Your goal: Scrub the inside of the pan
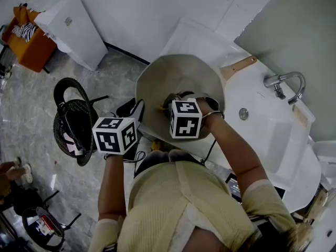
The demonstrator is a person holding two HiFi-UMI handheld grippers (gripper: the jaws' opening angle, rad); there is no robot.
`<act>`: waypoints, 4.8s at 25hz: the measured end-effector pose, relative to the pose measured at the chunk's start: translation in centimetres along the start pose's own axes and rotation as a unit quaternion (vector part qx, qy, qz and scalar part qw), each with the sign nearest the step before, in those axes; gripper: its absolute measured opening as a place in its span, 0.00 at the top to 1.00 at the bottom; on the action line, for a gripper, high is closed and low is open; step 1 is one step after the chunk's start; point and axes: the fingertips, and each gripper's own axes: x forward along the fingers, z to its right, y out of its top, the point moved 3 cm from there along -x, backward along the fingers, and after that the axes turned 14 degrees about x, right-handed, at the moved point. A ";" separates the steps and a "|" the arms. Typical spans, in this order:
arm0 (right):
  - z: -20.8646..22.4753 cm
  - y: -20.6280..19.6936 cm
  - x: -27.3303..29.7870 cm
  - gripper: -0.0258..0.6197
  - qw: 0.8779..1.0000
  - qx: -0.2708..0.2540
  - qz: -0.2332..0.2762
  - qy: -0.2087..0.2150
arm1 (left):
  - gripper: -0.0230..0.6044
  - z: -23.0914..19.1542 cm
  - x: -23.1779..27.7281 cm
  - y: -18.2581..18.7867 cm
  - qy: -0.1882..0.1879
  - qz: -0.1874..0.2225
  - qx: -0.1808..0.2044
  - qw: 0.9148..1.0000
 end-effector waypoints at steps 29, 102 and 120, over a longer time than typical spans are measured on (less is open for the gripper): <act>-1.3 -5.6 -2.4 0.88 0.989 -0.031 -0.136 0.057 | 0.74 0.0 -0.1 0.0 0.001 -0.001 0.002 1.000; 3.1 -3.0 -0.4 0.88 0.994 0.039 -0.066 -0.084 | 0.74 0.1 0.2 -0.1 -0.004 -0.001 -0.003 1.000; 0.4 -2.5 -0.5 0.88 0.996 0.024 -0.067 -0.044 | 0.74 0.1 0.2 -0.1 -0.001 0.001 -0.004 1.000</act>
